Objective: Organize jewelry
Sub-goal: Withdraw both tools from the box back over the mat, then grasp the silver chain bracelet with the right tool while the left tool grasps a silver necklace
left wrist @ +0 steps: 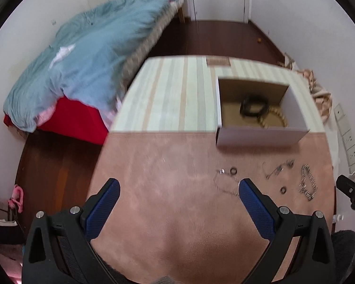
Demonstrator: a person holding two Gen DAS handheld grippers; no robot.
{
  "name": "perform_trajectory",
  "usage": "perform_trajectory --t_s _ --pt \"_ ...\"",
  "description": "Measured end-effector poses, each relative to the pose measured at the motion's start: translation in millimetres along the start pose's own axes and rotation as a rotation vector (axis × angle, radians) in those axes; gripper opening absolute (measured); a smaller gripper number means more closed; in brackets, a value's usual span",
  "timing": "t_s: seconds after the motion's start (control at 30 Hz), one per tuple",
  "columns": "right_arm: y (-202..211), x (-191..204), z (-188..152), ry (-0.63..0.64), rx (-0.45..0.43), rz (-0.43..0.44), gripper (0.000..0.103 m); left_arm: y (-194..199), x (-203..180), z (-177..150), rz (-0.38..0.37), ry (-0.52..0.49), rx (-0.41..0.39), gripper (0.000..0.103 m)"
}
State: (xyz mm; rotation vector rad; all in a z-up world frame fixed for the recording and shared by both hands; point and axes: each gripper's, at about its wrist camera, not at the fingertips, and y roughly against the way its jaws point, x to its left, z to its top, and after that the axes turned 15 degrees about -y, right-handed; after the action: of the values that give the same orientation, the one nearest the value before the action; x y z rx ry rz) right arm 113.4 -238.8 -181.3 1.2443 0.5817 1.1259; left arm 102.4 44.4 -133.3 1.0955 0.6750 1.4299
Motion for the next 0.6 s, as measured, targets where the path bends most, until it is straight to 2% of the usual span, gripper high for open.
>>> perform_trajectory --t_s 0.03,0.1,0.13,0.17,0.3,0.37,0.4,0.43,0.47,0.5,0.53,0.6 --pt "-14 -9 0 -0.031 0.028 -0.007 0.099 -7 -3 -2 0.003 -0.001 0.016 0.103" --pt "-35 -20 -3 -0.068 0.067 -0.010 0.089 -19 -9 -6 0.002 -0.001 0.041 0.103" --pt "-46 -26 -4 -0.088 0.088 -0.009 0.078 -25 -12 -7 0.003 -0.002 0.054 0.103" --pt "-52 -28 -5 -0.095 0.097 -0.005 0.071 -31 -14 -9 0.002 -0.005 0.064 0.103" --pt "-79 -31 -9 -0.117 0.110 -0.007 0.067 -49 -17 -13 0.007 -0.005 0.105 0.103" --pt "-87 -29 -9 -0.121 0.108 -0.008 0.060 -57 -16 -17 0.016 -0.005 0.125 0.103" --pt "-85 -27 -8 -0.109 0.077 -0.013 0.055 -60 -15 -19 0.021 -0.003 0.133 0.103" --pt "-86 -24 -9 -0.105 0.072 -0.016 0.044 -63 -14 -21 0.025 -0.002 0.139 0.103" --pt "-86 -22 -9 -0.101 0.065 -0.013 0.024 -64 -13 -22 0.025 -0.001 0.142 0.103" --pt "-87 -21 -10 -0.101 0.074 0.002 0.010 -65 -13 -24 0.021 0.000 0.145 0.103" --pt "-87 -21 -12 -0.101 0.074 0.005 0.004 -66 -14 -26 0.012 0.000 0.148 0.103" --pt "-86 -21 -14 -0.098 0.068 0.013 0.004 -65 -21 -27 -0.014 -0.015 0.136 0.103"
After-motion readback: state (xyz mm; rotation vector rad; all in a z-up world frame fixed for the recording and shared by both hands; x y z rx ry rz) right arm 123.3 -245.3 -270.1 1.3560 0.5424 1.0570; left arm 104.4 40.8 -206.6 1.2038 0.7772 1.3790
